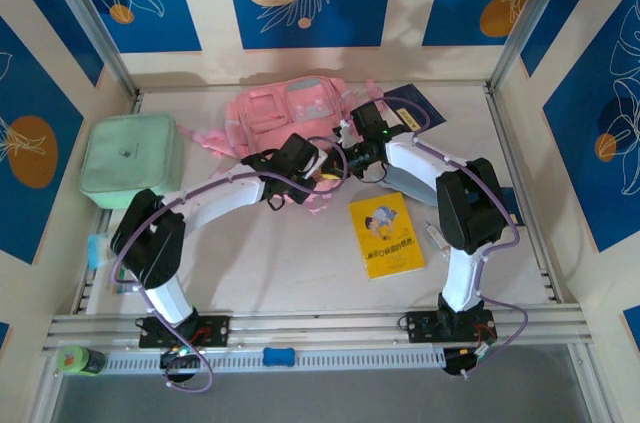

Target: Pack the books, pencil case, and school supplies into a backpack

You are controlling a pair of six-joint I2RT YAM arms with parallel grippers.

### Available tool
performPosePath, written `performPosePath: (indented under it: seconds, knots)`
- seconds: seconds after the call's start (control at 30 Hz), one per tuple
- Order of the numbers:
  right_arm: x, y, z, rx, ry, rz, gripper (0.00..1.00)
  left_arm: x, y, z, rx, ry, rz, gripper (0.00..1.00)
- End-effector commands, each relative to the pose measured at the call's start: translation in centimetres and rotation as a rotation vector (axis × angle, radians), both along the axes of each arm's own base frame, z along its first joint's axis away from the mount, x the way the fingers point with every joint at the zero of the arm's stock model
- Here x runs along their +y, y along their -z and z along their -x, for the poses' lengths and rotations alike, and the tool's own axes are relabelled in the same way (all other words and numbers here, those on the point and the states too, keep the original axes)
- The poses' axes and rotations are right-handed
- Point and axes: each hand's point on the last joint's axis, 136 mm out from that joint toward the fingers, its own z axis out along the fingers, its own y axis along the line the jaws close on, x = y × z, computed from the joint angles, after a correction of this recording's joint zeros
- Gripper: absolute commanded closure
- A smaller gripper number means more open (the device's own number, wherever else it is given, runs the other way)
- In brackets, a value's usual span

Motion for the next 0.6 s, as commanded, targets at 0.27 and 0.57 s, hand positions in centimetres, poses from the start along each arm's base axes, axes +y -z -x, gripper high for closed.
performPosePath:
  seconds: [0.27,0.57]
  knots:
    - [1.5,-4.9,0.4,-0.073,-0.072,-0.119,1.0,0.3,1.7,-1.4,0.04,0.006,-0.016,0.66]
    - [1.5,-5.4,0.3,-0.086,-0.081,-0.101,1.0,0.8,1.3,-1.5,0.024,0.009,-0.017,0.83]
